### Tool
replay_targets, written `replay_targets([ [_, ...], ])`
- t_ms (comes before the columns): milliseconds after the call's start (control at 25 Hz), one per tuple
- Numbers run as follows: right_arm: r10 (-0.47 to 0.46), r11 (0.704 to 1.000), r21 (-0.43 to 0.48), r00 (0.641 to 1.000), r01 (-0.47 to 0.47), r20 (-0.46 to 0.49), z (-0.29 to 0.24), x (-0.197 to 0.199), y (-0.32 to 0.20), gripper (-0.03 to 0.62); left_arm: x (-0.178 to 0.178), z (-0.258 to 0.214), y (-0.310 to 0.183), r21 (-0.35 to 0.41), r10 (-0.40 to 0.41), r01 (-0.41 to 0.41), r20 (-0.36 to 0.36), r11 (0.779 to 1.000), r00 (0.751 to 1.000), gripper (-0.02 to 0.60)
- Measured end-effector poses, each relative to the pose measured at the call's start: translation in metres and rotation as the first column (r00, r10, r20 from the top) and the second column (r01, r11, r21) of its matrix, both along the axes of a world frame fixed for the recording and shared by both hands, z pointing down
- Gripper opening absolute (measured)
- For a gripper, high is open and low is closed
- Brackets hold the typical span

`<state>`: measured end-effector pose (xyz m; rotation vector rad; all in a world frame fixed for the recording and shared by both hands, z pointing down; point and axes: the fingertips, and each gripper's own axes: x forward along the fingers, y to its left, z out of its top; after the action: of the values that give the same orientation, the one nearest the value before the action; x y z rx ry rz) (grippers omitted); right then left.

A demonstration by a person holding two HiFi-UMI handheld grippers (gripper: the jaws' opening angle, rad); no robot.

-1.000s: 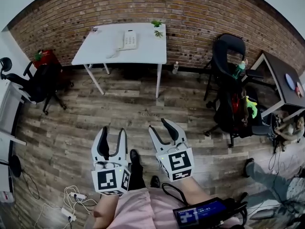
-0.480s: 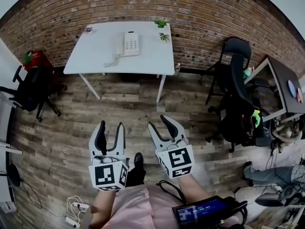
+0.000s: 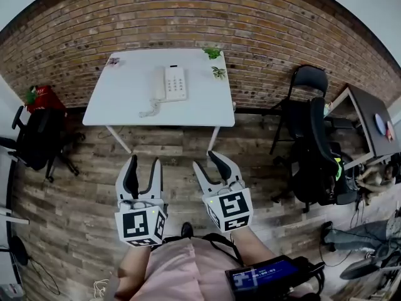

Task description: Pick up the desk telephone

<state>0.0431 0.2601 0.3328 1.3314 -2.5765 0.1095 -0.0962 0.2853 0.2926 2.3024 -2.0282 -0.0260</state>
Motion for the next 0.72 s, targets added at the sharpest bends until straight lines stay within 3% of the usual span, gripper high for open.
replay_targets([
  [720,0.026,0.999,-0.031,1.0,-0.026,-0.001,0.027,-0.008,-0.101,0.176,-0.01,0.047,-0.096,-0.104,0.018,-0.018,0.001,0.994,1.0,0.227],
])
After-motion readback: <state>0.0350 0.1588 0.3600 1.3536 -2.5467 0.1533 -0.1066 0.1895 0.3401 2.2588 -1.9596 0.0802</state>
